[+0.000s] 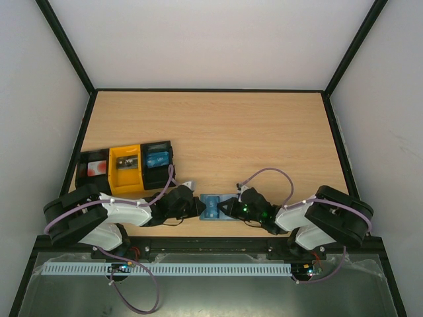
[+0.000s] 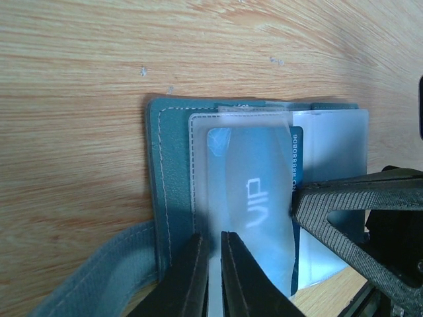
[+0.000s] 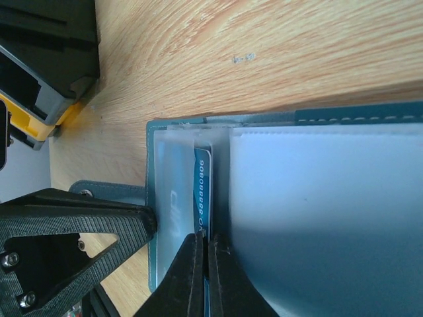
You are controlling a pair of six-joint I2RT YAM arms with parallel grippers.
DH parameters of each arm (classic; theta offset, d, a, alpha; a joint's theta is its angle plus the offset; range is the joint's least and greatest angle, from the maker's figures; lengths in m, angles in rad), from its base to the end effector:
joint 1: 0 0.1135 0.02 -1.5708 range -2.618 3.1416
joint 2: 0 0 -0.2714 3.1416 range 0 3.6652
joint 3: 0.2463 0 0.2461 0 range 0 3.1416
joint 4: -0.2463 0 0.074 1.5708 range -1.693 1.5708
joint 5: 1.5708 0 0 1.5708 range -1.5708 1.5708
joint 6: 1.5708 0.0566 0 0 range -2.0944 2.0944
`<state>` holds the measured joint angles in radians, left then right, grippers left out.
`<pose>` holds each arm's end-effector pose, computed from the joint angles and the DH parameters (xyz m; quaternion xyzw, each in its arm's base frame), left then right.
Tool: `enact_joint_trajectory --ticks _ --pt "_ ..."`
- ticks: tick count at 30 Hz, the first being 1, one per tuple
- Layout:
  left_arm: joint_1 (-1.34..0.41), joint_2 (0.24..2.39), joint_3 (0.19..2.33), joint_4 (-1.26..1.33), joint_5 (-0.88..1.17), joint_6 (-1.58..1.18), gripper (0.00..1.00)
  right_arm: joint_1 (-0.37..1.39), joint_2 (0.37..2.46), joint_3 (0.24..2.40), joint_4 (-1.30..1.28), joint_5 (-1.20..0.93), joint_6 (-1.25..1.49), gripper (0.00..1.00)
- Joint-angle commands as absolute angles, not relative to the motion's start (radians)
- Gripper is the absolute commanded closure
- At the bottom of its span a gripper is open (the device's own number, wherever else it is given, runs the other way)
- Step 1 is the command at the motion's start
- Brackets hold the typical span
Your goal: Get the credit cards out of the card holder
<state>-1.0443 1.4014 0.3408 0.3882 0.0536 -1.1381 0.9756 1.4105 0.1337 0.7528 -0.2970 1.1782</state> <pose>0.1206 -0.2136 0.1207 -0.0306 0.9000 -0.3963 0.1789 0.1064 0.1867 0.1063 0.0131 0.8597 0.4960 0.1215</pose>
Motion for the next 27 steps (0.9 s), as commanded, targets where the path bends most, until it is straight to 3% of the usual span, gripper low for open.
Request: enact_joint_trajectory --ticks 1,9,27 --pt "-1.049 1.425 0.319 0.304 0.056 -1.142 0.88 0.981 1.391 0.106 0.742 -0.273 1.172 0.98" --pt "-1.055 1.413 0.313 0.311 0.061 -1.154 0.77 0.982 1.330 0.084 0.709 -0.245 1.165 0.98" --pt "-1.057 1.379 0.304 0.313 0.055 -1.172 0.81 0.981 1.199 0.055 0.602 -0.202 1.145 0.98"
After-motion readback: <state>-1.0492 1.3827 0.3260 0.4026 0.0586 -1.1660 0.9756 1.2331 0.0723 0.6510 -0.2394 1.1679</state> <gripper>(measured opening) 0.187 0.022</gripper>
